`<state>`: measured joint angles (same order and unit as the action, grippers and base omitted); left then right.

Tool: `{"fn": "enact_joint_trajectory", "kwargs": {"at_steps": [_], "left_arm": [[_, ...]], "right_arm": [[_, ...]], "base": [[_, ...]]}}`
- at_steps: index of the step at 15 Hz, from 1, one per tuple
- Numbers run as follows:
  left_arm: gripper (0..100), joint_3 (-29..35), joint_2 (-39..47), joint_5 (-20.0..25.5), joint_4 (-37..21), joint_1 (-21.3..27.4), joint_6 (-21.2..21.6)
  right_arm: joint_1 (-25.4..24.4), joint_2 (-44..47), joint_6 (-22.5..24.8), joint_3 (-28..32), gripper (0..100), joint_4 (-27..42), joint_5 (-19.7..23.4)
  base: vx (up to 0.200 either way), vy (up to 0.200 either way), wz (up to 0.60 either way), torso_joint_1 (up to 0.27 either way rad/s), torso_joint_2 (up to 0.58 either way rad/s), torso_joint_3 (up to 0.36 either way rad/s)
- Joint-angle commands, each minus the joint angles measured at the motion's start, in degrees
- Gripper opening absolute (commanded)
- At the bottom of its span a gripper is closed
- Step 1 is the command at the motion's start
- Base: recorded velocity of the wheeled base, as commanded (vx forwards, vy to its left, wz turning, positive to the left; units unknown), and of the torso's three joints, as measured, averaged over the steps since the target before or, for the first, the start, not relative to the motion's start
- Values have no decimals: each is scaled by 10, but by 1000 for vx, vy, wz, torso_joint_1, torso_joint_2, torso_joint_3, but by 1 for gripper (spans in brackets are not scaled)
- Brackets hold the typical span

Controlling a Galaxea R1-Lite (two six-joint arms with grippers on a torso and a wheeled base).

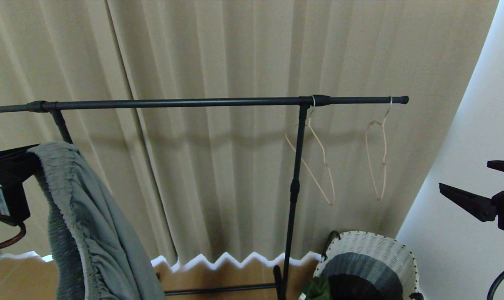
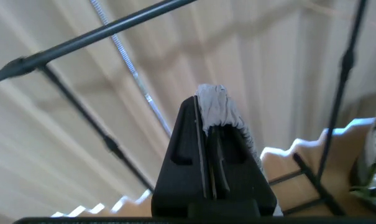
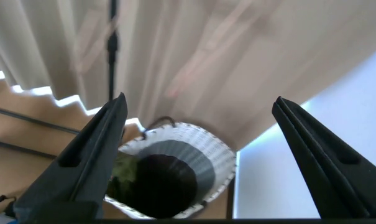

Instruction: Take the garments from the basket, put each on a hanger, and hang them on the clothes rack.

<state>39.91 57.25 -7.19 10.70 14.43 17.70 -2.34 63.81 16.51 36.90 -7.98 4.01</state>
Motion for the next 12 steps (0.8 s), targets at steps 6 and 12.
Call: {"fn": "enact_joint_trajectory", "kwargs": {"at_steps": [6,12], "left_arm": [[0,-7,3,0,23,0,-2],[0,-19,10,0,24,-3,-6]], "right_arm": [[0,-2,0,-1,100,-1,0],[0,-1,-1,1,100,-1,-1]], "base": [[0,0,0,0,0,0],[100,0,0,0,0,1]]}}
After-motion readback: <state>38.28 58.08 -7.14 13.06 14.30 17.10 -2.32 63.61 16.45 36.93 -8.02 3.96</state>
